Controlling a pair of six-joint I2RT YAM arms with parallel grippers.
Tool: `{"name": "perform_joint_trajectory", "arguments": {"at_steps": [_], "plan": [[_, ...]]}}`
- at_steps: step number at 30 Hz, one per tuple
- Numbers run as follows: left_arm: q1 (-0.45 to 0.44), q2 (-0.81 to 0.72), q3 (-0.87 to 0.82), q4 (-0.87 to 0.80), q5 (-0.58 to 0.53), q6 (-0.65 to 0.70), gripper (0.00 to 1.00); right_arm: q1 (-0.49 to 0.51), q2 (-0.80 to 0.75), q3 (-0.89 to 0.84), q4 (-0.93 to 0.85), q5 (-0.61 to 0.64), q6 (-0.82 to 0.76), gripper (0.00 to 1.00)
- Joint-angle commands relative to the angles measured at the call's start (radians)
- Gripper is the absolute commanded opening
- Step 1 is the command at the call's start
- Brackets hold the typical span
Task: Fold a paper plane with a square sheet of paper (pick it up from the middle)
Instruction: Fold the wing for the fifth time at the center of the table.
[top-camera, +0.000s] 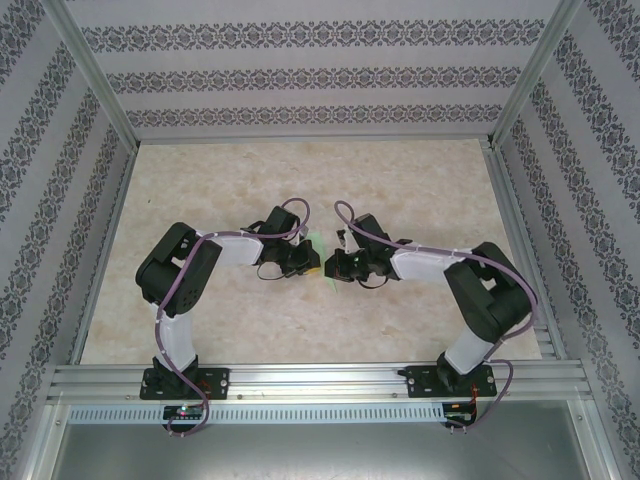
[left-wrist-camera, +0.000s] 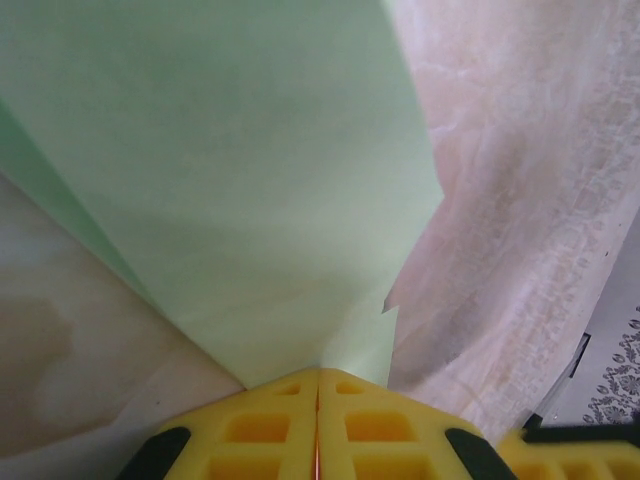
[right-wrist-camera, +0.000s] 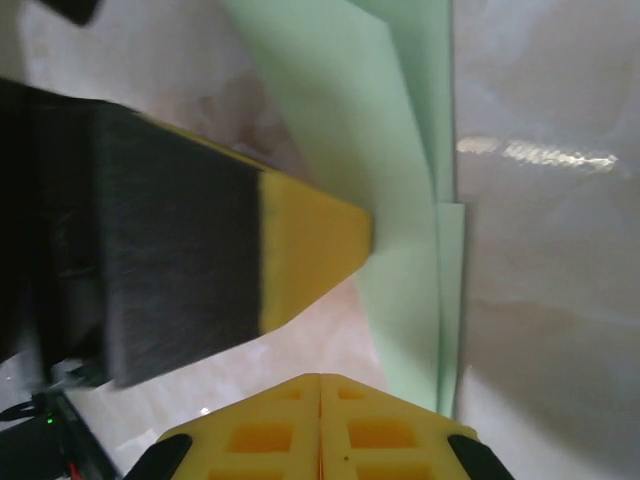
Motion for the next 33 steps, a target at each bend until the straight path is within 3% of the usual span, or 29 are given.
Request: {"name": "perform_joint_trajectory", "arguments": {"at_steps": [1,8,15,23,33], "plan": [[0.0,0.051,-0.007,-0.085,-0.074,0.032,0.1,0.0,0.055,0.009,0.001,0.04,-0.02,0.07],[-0.001,0.02,0.019,-0.047,-0.033,0.118,0.12,-0.008,0.092,-0.072,0.023,0.064,-0.017,0.07],[0.0,-0.075,0.0,0.094,0.013,0.224,0.18,-0.016,0.096,-0.093,0.018,0.07,-0.014,0.07],[0.0,-0.021,-0.009,0.108,0.017,0.231,0.17,-0.018,0.107,-0.086,0.012,0.074,-0.002,0.07],[0.001,0.018,0.024,0.005,-0.086,0.27,0.15,-0.017,0.114,-0.087,-0.035,0.084,-0.014,0.07]]}}
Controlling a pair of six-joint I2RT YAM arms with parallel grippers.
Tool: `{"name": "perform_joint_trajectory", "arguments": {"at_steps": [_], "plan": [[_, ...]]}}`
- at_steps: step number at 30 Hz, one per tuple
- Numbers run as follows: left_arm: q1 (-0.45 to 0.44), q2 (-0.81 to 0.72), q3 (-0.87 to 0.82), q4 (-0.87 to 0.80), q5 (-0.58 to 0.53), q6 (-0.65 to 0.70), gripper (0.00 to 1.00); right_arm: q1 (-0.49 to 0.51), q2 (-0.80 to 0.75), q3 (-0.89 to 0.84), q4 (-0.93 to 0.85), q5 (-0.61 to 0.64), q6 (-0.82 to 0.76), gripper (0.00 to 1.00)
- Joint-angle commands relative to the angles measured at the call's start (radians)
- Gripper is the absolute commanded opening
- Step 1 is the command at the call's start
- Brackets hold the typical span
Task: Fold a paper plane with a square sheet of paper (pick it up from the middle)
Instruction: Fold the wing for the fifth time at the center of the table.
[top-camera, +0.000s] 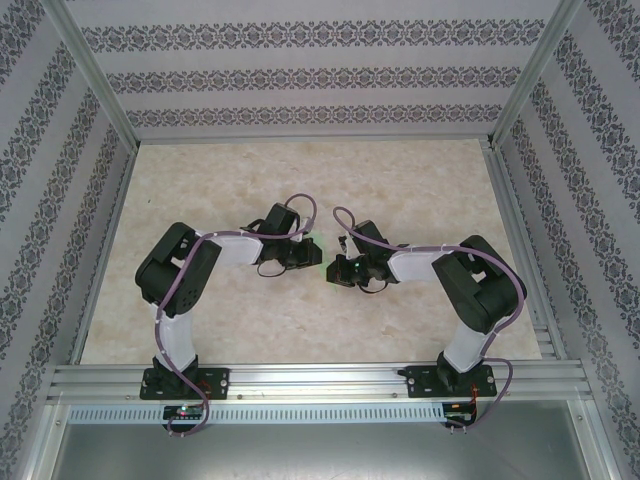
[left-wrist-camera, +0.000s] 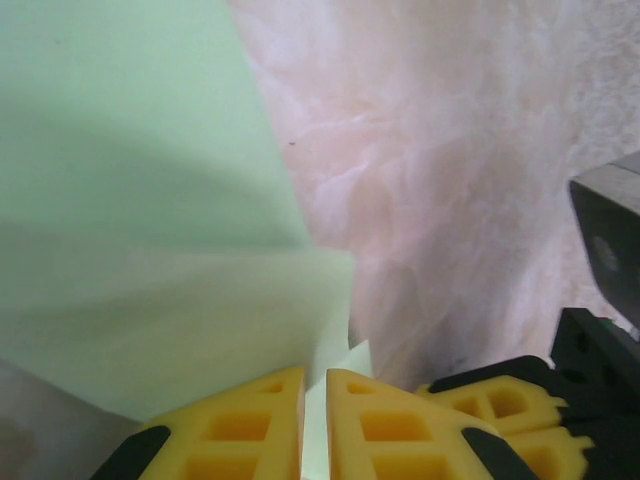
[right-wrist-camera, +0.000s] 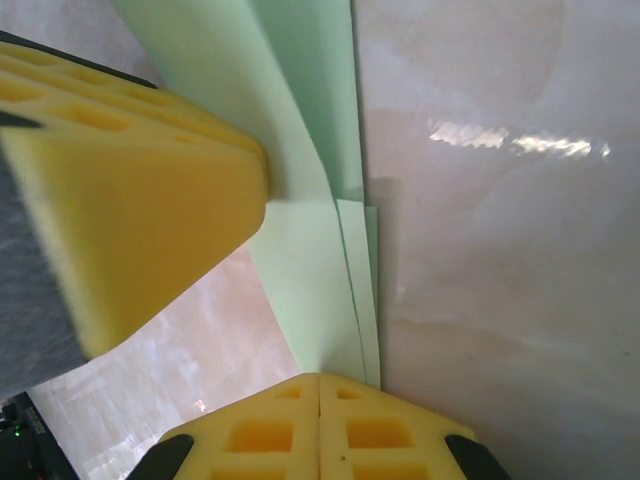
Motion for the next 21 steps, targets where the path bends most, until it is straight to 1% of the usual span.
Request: {"name": "perform_joint_trajectory", "arguments": {"at_steps": [1,4,9,11,16,21], "plan": [[0.001,0.024,0.027,-0.068,-0.069,0.06,0.14,-0.005,0.057,-0.04,-0.131,0.092,-0.016,0.07],[0.001,0.032,0.042,-0.116,-0.106,0.092,0.14,-0.004,0.047,-0.052,-0.158,0.093,-0.021,0.07],[0.011,0.037,0.093,-0.178,-0.132,0.153,0.15,-0.004,0.032,-0.083,-0.2,0.112,-0.037,0.07],[0.018,0.039,0.118,-0.192,-0.127,0.177,0.15,-0.004,0.033,-0.093,-0.2,0.116,-0.04,0.07],[0.026,0.013,0.158,-0.196,-0.066,0.227,0.16,-0.003,0.042,-0.097,-0.184,0.114,-0.033,0.07],[0.042,-0.034,0.129,-0.196,-0.088,0.267,0.17,0.002,0.052,-0.084,-0.175,0.112,-0.026,0.07]]}}
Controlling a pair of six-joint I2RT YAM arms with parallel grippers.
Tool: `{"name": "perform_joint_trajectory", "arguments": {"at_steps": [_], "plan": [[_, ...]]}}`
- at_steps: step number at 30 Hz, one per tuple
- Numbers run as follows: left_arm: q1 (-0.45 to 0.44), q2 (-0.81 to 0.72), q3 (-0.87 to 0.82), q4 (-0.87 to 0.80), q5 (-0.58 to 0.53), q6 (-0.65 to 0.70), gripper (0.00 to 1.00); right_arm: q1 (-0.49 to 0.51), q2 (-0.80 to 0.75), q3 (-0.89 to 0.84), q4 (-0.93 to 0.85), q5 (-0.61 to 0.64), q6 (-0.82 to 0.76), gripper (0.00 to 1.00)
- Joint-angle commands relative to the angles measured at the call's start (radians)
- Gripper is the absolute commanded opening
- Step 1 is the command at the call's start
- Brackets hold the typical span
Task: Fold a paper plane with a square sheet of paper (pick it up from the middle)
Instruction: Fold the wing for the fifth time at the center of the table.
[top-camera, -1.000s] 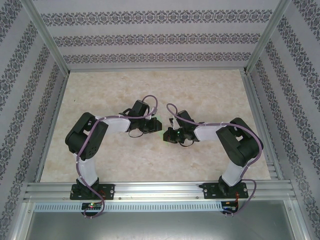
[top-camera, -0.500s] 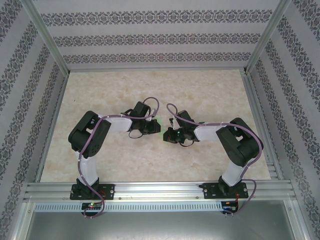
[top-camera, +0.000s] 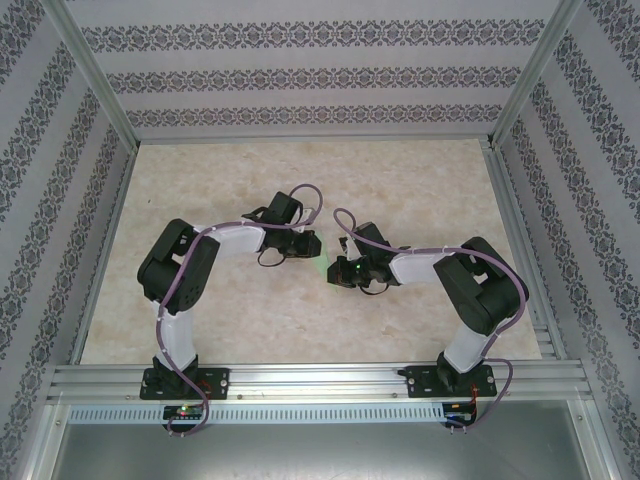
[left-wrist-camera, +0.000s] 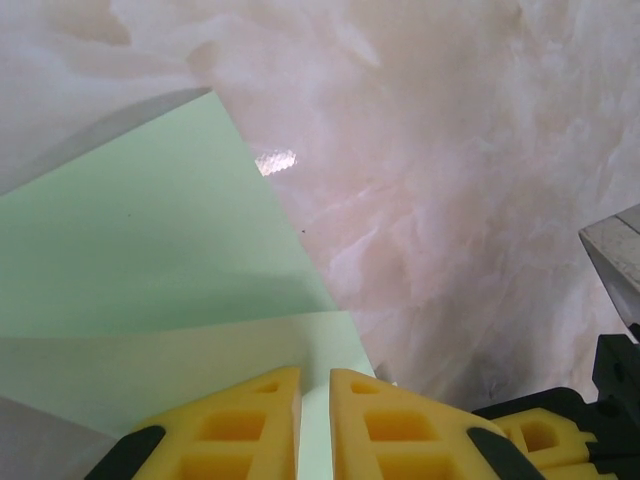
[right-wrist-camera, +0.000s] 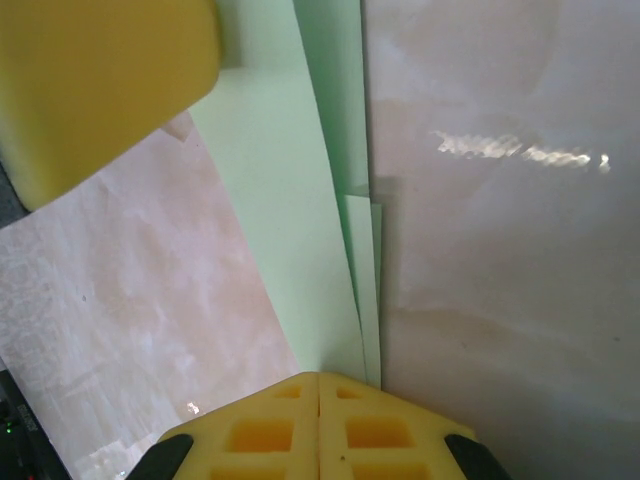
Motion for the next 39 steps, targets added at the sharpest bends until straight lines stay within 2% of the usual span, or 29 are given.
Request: {"name": "perform_joint_trajectory", "arguments": {"at_steps": [1,6,11,21,33,39], "plan": [[0.031,-0.055,-0.017,-0.01,-0.009,0.064,0.17,0.002,0.069,-0.056,-0.198,0.103,-0.011,0.07],[0.064,-0.061,-0.06,0.061,0.043,0.074,0.17,0.004,0.082,-0.058,-0.188,0.1,-0.008,0.07],[0.08,-0.028,-0.048,0.071,0.044,0.085,0.17,0.007,0.087,-0.059,-0.186,0.1,-0.009,0.06],[0.101,0.031,-0.03,0.063,-0.017,0.074,0.17,0.008,0.09,-0.061,-0.187,0.1,-0.011,0.06],[0.128,0.06,0.01,0.009,-0.151,0.041,0.16,0.008,0.086,-0.078,-0.197,0.107,-0.019,0.06],[0.163,0.104,0.061,-0.024,-0.15,0.038,0.16,0.007,0.088,-0.087,-0.197,0.112,-0.021,0.06]]}}
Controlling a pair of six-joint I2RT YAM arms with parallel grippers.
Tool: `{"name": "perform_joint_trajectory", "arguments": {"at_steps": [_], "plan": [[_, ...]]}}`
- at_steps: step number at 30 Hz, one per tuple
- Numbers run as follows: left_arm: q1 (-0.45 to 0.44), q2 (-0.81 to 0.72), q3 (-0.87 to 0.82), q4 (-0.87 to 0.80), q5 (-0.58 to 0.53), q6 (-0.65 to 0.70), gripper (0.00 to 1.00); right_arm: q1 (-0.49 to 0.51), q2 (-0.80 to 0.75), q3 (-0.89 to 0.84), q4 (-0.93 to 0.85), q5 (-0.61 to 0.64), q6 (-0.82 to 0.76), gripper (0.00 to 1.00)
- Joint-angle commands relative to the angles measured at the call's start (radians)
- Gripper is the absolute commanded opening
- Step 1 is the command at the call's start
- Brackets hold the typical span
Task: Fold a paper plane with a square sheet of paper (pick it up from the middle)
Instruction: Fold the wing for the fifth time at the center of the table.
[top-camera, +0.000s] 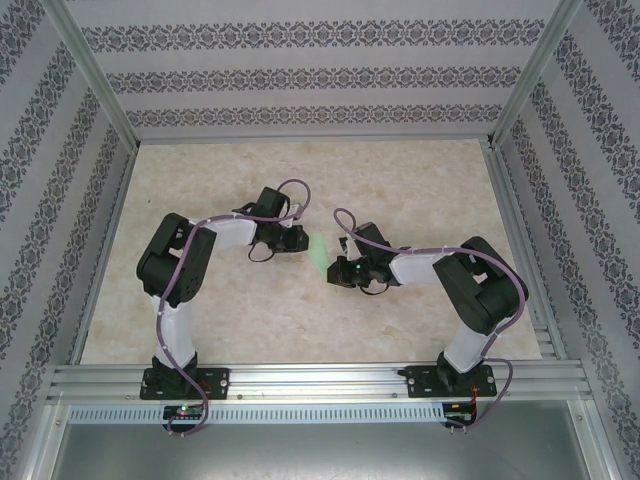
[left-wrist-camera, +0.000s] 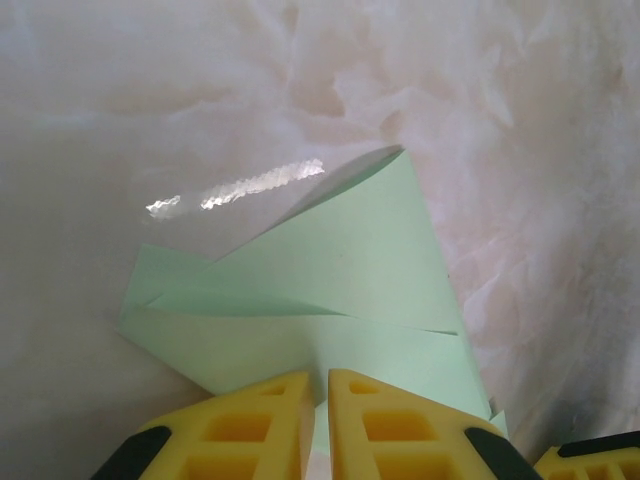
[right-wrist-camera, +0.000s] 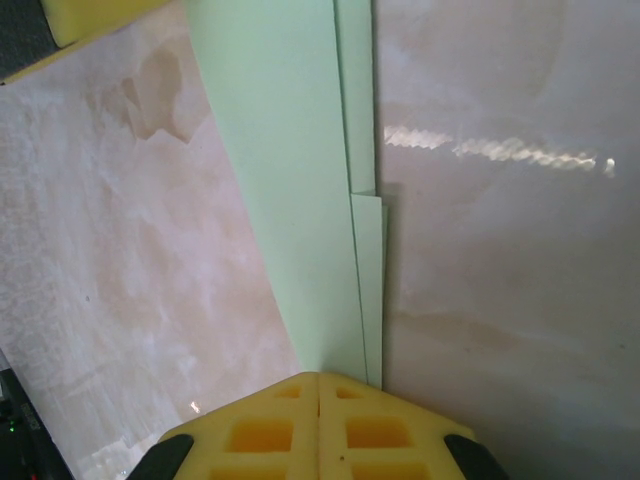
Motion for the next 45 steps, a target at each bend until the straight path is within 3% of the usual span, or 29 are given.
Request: {"name": "perform_joint_trajectory", "arguments": {"at_steps": [1,13,20,24,30,37,45], "plan": [[0.073,0.06,0.042,0.001,-0.145,-0.003,0.16,0.005,0.082,-0.08,-0.213,0.12,-0.021,0.06],[0.132,0.083,0.163,-0.065,-0.132,0.014,0.16,0.004,0.083,-0.09,-0.197,0.115,-0.017,0.06],[0.126,-0.026,0.108,-0.025,-0.051,-0.038,0.17,0.005,0.077,-0.089,-0.185,0.107,-0.009,0.06],[0.092,-0.126,0.021,0.031,-0.011,-0.094,0.16,0.004,0.075,-0.089,-0.178,0.107,-0.005,0.06],[-0.034,-0.198,-0.107,0.152,0.017,-0.207,0.12,0.007,0.081,-0.089,-0.167,0.105,0.003,0.05],[-0.144,-0.168,-0.164,0.2,0.006,-0.274,0.06,0.007,0.081,-0.087,-0.163,0.105,0.006,0.04],[-0.166,-0.096,-0.177,0.197,0.072,-0.258,0.05,0.01,0.087,-0.086,-0.161,0.104,0.01,0.02]]}}
